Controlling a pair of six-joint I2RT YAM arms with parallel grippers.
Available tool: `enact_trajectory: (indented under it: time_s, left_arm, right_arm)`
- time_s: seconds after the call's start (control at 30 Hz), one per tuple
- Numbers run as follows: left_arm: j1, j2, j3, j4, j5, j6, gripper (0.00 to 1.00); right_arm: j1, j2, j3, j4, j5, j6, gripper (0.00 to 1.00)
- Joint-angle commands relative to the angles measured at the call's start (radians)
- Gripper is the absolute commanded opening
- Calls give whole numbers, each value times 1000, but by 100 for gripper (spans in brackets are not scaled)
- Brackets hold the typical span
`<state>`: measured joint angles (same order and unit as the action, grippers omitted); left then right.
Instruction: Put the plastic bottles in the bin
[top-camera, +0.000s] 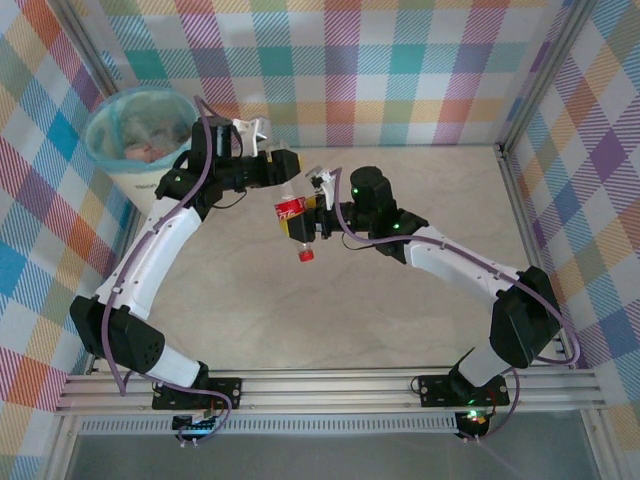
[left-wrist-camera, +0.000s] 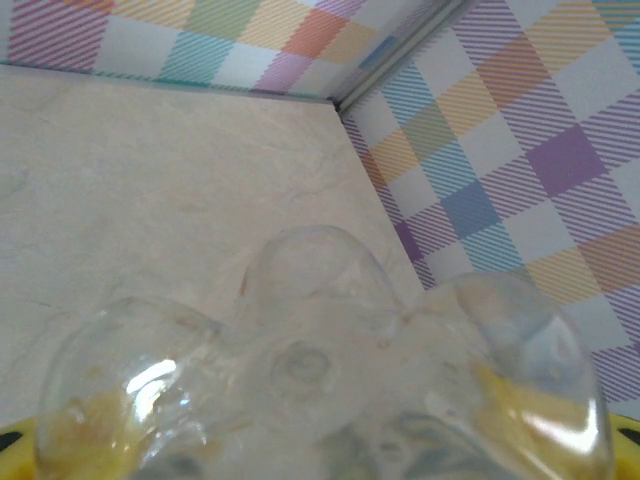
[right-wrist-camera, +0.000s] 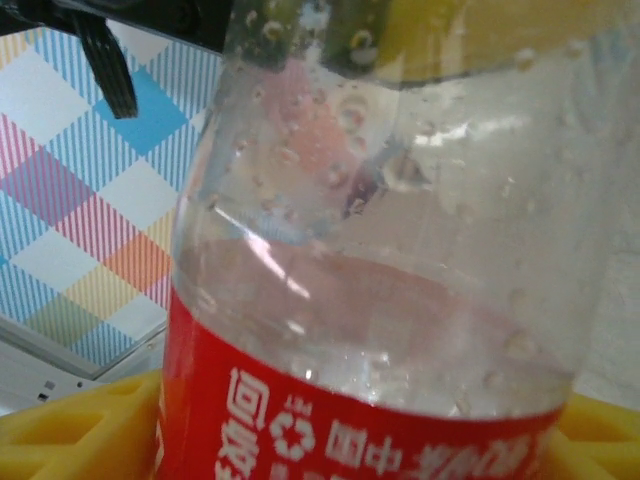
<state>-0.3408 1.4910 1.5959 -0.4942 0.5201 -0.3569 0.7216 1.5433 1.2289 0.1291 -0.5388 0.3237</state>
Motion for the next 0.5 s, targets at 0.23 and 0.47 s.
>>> enact_trajectory:
  time_s: [0.23,0.47]
  left_arm:
    - [25,-125,172,-91,-396,64,54]
    - [189,-82,415,-181,-633,189,54]
  right_arm:
    - [6,-167,15,-178,240,-68,100]
    - [6,-270,-107,-160,315,-206,100]
